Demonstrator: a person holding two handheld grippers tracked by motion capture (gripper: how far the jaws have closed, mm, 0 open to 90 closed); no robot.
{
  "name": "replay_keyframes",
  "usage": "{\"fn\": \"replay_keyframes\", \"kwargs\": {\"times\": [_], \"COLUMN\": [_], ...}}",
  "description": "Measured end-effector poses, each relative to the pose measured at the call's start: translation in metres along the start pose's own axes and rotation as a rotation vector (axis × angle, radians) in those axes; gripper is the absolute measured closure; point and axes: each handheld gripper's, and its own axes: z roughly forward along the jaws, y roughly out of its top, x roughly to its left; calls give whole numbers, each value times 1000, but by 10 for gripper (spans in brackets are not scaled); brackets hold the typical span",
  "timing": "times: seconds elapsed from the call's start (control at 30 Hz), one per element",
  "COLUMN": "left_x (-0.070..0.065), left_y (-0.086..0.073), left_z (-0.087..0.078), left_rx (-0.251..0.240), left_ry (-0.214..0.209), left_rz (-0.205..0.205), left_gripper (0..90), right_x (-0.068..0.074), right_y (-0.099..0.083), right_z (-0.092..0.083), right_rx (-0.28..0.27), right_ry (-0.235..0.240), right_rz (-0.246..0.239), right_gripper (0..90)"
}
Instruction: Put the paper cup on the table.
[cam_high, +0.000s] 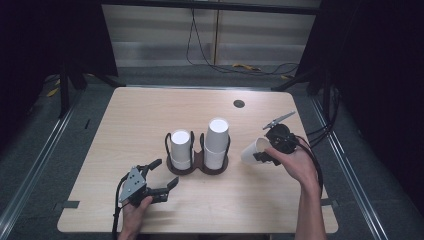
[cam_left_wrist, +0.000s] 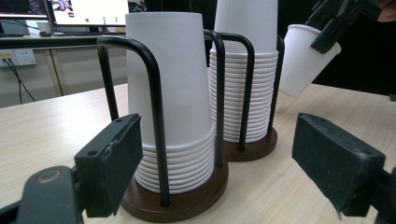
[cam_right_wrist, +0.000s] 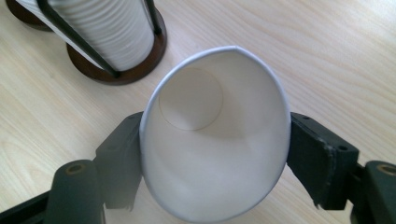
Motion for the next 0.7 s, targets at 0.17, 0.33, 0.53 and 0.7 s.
{"fn": "replay_keyframes", "kwargs": {"times": [0.17,0.33,0.53,0.7], "left_x": [0,0,0,0], "left_y": [0,0,0,0], "left_z": [0,0,0,0], "left_rx": [4,4,3,5], "left_ry": [-2,-9,-3,-13], "left_rz": [6,9,2,13], "left_gripper": [162,162,162,163], "right_x": [-1,-2,-2,-3], "right_y": [4,9,13,17], "right_z": [4,8,17,20], "right_rx": [54,95,158,183], "right_ry": [-27,-57,-87,-100], "right_rz": [-8,-23,-43,-51], "right_gripper": [241,235,232,218]}}
